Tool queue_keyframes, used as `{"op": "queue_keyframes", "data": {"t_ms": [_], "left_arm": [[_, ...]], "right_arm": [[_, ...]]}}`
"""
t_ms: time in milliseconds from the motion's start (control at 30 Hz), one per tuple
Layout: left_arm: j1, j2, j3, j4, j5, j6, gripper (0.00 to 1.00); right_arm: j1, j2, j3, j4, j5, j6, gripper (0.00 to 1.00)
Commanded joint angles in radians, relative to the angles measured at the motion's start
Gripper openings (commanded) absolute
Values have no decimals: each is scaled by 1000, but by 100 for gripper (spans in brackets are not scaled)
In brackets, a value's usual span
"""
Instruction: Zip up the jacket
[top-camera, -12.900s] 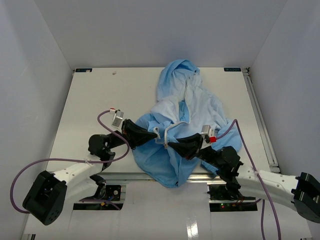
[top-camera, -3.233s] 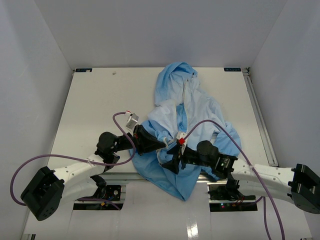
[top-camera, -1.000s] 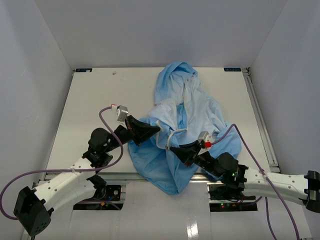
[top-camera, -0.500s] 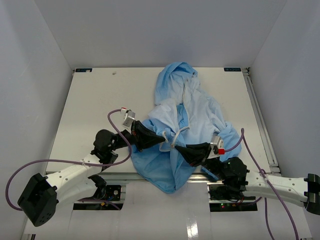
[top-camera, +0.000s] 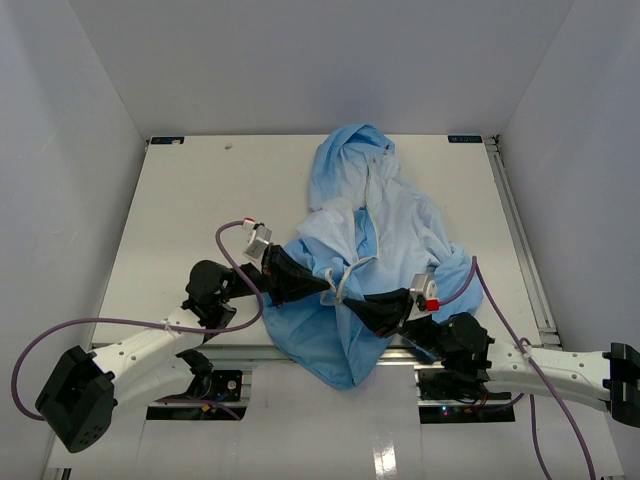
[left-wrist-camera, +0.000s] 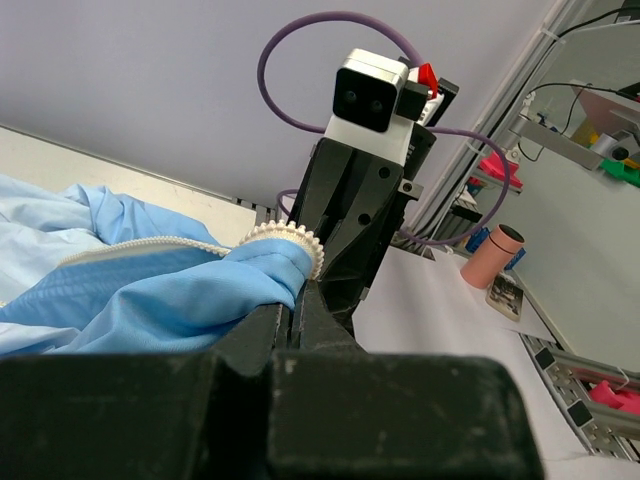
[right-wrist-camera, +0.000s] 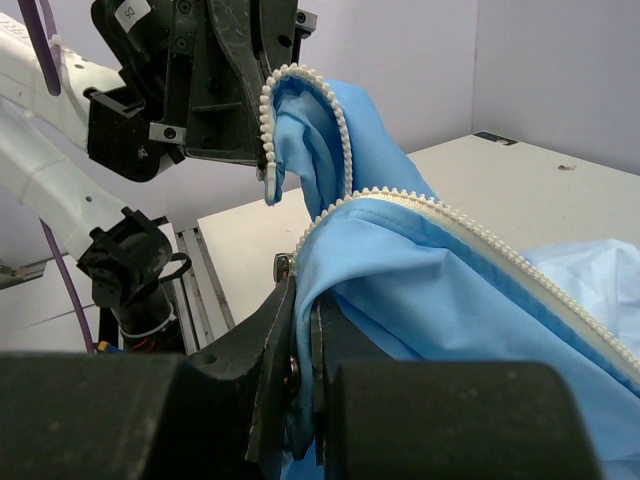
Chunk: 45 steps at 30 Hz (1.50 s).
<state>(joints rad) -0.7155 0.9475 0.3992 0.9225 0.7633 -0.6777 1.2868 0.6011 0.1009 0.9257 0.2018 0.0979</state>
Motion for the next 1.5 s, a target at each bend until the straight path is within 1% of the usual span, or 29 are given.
{"op": "queue_keyframes", "data": {"t_ms": [0, 233, 367, 1033, 1300, 1467], "left_arm": [[1, 8, -4, 48, 48, 9, 0], [1, 40, -2, 71, 86, 6, 0], [1, 51, 1, 81, 96, -3, 0], [1, 38, 7, 75, 68, 3, 0], [1, 71, 2, 142, 74, -30, 0], [2, 80, 5, 155, 81, -39, 0]], "right_arm": [[-2, -27, 39, 104, -24, 3, 8], [-3, -69, 34, 87, -30, 3, 8], [-3, -66, 36, 86, -32, 6, 8], [-3, -80, 39, 50, -50, 25, 8], [-1, -75, 37, 41, -47, 29, 8], [-1, -80, 39, 34, -51, 29, 8]]}}
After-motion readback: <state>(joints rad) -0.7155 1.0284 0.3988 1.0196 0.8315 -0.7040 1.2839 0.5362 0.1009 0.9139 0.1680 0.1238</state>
